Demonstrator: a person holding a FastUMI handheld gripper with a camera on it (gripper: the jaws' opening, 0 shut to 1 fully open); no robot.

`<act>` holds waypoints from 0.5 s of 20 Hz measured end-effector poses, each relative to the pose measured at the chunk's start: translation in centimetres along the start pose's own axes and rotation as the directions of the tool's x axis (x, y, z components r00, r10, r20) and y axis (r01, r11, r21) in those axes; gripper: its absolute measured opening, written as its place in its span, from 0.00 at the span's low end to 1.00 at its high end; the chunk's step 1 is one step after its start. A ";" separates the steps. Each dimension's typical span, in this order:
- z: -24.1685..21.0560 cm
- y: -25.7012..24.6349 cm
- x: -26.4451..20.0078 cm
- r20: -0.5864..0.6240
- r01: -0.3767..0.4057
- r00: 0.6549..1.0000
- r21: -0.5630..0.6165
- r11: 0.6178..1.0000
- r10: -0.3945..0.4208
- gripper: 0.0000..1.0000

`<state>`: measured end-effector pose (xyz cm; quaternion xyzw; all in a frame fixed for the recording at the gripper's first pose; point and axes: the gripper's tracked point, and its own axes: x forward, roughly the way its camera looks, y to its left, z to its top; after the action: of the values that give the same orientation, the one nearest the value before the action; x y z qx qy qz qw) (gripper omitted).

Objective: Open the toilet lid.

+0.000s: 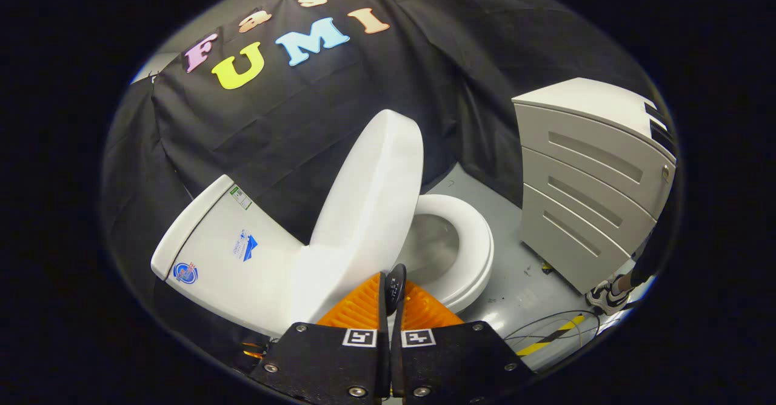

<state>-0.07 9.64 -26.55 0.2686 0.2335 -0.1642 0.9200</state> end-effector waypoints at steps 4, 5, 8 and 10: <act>0.5 1.2 -0.7 0.000 0.013 1.000 -0.067 0.998 -0.013 0.01; 0.6 1.5 -0.8 -0.004 0.014 1.000 -0.080 0.997 -0.015 0.01; 1.1 2.7 -1.3 0.002 0.028 1.000 -0.123 0.992 -0.028 0.01; 1.3 3.6 -1.6 0.006 0.038 0.999 -0.165 0.986 -0.037 0.01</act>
<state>0.56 12.05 -23.22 0.1868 0.2500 -0.1620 0.9361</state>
